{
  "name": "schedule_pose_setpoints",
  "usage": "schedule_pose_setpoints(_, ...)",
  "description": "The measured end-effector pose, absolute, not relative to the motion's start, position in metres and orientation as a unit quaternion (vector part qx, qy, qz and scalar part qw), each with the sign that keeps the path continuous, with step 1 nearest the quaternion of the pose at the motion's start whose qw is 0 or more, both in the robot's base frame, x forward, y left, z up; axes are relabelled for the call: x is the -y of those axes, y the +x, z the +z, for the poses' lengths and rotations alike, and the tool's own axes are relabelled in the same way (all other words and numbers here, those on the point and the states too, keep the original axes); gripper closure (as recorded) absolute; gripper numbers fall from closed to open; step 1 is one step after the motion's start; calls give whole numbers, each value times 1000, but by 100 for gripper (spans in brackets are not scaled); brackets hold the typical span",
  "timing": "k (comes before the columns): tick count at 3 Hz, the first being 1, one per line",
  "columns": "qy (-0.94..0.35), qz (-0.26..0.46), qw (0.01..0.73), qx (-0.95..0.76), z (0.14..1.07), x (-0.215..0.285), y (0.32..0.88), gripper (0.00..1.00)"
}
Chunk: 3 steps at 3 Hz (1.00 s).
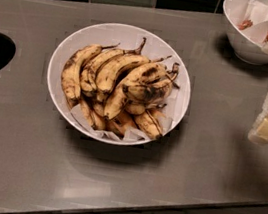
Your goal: Pick banana from white bowl
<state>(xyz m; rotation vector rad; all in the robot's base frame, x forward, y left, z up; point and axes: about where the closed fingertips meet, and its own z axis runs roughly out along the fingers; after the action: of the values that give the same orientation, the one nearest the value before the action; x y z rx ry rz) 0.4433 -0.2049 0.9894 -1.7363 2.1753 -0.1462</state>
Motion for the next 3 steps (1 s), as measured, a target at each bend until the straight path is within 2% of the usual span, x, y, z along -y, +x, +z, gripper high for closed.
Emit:
schedule_pose_setpoints(1,-656,-58,185,-730,1005,166,457,0)
schedule_pose_setpoints(3,-667,-64,206,-714,1017,148,457,0)
